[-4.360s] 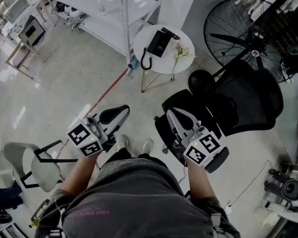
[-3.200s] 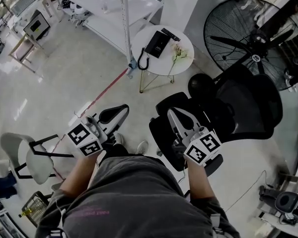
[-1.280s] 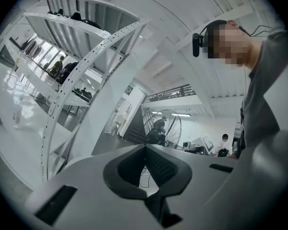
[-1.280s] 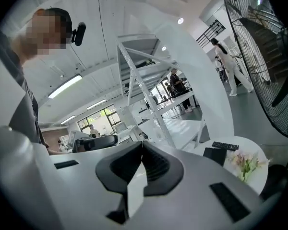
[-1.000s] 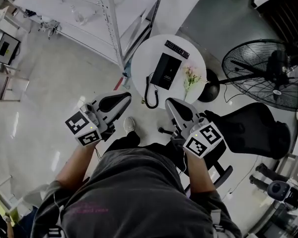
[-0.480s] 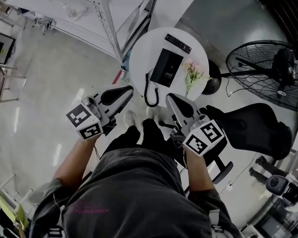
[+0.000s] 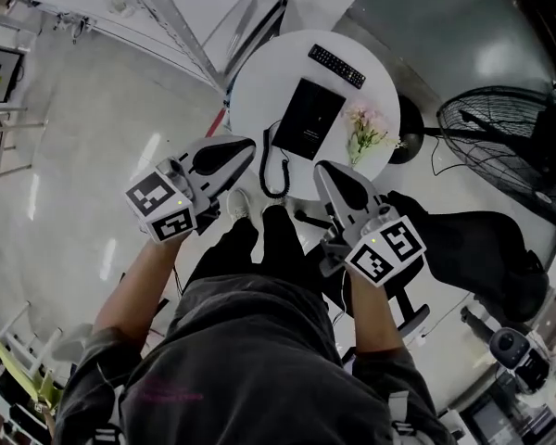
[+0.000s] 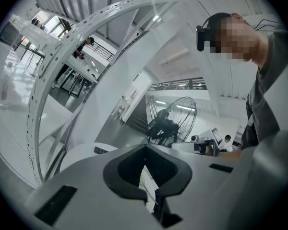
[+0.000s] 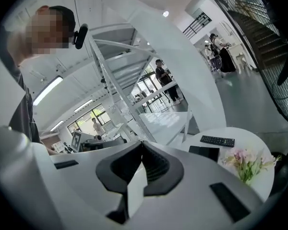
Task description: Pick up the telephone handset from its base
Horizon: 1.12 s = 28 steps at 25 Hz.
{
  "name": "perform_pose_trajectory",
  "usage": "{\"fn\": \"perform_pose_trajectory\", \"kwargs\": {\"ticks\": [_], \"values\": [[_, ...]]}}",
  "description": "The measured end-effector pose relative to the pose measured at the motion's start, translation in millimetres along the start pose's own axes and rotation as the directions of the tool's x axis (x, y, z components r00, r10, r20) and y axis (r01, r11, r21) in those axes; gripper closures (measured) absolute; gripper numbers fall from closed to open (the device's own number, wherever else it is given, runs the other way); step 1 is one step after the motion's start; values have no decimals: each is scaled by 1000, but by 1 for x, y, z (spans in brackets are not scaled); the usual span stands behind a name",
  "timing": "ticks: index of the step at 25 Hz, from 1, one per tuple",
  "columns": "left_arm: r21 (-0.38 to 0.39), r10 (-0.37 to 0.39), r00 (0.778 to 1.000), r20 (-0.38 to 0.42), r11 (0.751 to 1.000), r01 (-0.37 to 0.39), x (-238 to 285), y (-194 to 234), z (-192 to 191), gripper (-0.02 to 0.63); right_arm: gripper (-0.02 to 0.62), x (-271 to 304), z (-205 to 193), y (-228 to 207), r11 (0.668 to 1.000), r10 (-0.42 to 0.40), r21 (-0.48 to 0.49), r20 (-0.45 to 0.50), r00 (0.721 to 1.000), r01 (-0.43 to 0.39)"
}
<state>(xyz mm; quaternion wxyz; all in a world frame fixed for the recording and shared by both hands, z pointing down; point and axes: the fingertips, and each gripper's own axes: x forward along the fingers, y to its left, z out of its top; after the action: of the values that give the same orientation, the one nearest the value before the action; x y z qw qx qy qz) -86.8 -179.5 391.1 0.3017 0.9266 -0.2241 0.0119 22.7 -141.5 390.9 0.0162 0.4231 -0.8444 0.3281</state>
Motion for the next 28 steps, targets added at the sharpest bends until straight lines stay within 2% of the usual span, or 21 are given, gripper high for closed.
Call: {"fn": "perform_pose_trajectory", "kwargs": {"ticks": [7, 19, 28], "values": [[-46, 33, 997, -63, 998, -36, 49, 42, -34, 592, 575, 11, -17, -47, 999, 3, 45, -53, 999, -1], [-79, 28, 985, -167, 996, -42, 100, 99, -96, 591, 575, 23, -48, -111, 991, -40, 123, -79, 996, 49], [-110, 7, 973, -232, 993, -34, 129, 130, -134, 589, 575, 27, -80, -140, 976, -59, 201, -100, 993, 79]]}}
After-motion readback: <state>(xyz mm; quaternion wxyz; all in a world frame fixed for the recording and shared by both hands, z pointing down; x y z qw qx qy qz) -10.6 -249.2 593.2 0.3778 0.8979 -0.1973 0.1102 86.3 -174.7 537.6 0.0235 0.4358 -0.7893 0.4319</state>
